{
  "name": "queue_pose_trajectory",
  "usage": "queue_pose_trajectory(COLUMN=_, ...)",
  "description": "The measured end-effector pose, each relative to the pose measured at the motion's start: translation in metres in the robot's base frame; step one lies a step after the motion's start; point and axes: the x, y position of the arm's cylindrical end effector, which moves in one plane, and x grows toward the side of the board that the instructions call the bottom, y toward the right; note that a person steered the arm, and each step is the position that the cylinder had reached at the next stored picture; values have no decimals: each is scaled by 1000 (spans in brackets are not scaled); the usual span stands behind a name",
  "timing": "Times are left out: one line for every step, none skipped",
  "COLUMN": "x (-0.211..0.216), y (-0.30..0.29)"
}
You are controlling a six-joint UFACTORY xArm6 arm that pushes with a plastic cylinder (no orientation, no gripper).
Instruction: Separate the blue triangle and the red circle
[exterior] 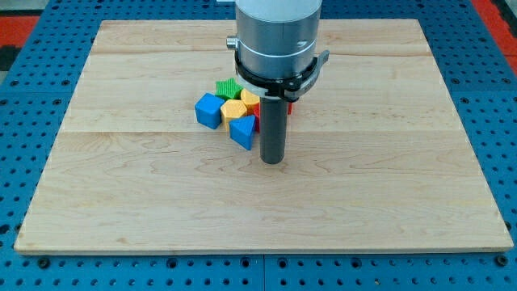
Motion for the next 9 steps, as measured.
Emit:
queue_pose_trajectory(x=-26, y=-3)
queue_pose_trajectory(x=-37, y=-20)
queue_pose_trajectory(x=-37, y=-21)
queue_pose_trajectory(x=-37, y=-21)
queue_pose_trajectory(x=-40, y=-21)
queue_pose_trajectory(x=-45, y=-21)
queue_pose_trajectory(x=-49, y=-21)
queue_pose_trajectory(x=-53, y=-21)
queue_pose_trajectory(x=-55, y=-21)
